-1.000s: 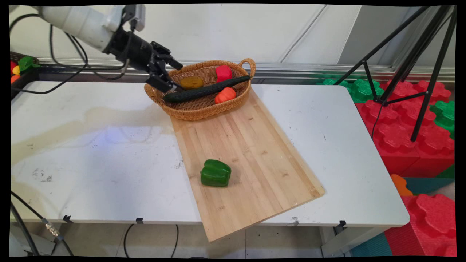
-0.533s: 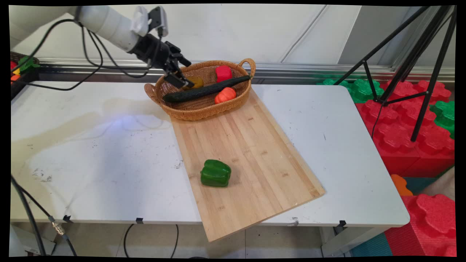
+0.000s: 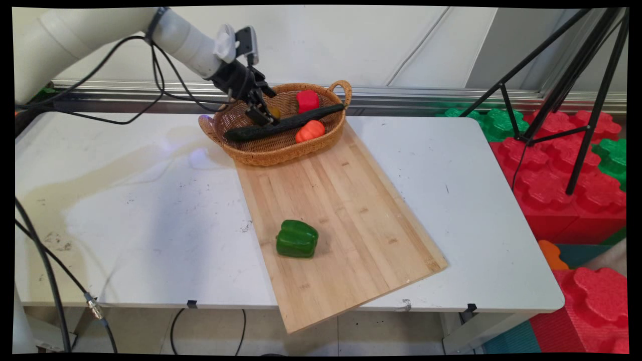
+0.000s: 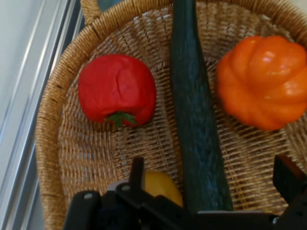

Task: Pick up the cucumber from the vegetable basket, then place the picked object on the cutting board

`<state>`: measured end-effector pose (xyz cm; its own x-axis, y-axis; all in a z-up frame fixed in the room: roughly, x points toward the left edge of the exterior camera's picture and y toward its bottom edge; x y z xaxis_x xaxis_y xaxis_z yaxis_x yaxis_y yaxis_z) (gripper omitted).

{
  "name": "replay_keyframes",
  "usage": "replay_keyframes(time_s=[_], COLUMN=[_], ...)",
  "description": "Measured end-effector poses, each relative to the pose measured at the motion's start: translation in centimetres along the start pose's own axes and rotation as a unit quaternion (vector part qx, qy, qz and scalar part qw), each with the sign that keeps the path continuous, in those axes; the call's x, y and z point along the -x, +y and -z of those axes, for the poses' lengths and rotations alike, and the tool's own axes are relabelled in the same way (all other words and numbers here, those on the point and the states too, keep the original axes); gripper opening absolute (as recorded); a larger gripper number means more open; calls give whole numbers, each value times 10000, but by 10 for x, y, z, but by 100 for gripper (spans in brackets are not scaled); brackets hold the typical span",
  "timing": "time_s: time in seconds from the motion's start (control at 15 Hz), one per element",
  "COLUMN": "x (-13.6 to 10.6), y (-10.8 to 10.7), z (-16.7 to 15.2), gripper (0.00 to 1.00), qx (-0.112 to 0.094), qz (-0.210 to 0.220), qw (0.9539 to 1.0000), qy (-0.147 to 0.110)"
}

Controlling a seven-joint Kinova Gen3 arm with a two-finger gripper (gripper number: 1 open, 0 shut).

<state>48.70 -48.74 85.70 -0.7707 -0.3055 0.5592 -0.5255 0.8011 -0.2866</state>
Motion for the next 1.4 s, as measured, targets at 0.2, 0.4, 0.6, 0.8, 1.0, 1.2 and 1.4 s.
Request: replay_keyframes(time_s=[0.2,0.4,0.6,0.8,1.0,1.2,1.4], x=[-2,-1,0,0,-1,-1,0], y=[-4,-6,-8,-9,-11,-12,-12], z=[-24,-43,-57,-67,-73,-77,-77], gripper=[100,100,100,100,0,0,0], qx=[86,171,231,264,271,291,308], qz=[-32,-66,-99,-135,-168,-187,-193], qw=[9999,9996,9993,9991,9991,9990,9990], qy=[-129,-227,-293,-307,-287,-281,-277])
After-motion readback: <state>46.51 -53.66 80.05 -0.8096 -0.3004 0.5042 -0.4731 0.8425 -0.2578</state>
